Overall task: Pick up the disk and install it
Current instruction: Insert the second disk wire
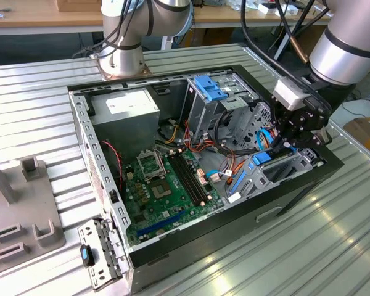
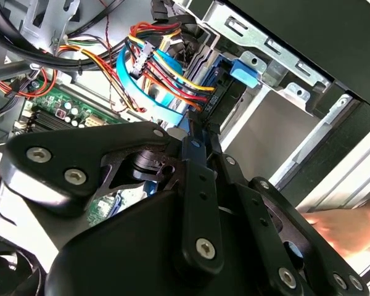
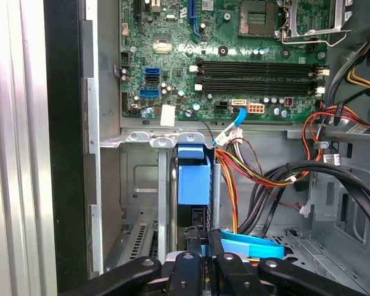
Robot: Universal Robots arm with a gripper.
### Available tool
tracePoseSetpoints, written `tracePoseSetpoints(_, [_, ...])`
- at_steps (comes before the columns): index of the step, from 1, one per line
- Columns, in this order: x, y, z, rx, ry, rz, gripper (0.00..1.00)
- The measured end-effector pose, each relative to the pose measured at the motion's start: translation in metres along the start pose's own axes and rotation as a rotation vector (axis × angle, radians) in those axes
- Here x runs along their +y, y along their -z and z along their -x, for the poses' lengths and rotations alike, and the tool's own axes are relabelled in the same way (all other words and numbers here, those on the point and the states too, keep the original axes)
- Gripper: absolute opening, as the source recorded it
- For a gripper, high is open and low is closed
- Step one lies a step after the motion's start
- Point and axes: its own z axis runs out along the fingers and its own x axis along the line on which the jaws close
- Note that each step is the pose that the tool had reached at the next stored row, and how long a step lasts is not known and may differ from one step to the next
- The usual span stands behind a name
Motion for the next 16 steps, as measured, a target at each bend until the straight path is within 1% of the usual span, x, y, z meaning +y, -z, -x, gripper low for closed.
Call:
tracePoseSetpoints(3, [0.0000, -0.0001, 0.0000, 0.0002, 0.000, 0.0000, 0.16])
tracePoseSetpoints(7, [0.0002, -0.0022, -0.0001, 0.0006, 0.000, 0.0001, 0.16])
tracePoseSetpoints(14, [0.0003, -0.0032, -0.0001, -0.0010, 0.000, -0.0001, 0.17])
tracePoseSetpoints(16, [0.0002, -0.0029, 0.0000, -0.0001, 0.000, 0.0000, 0.29])
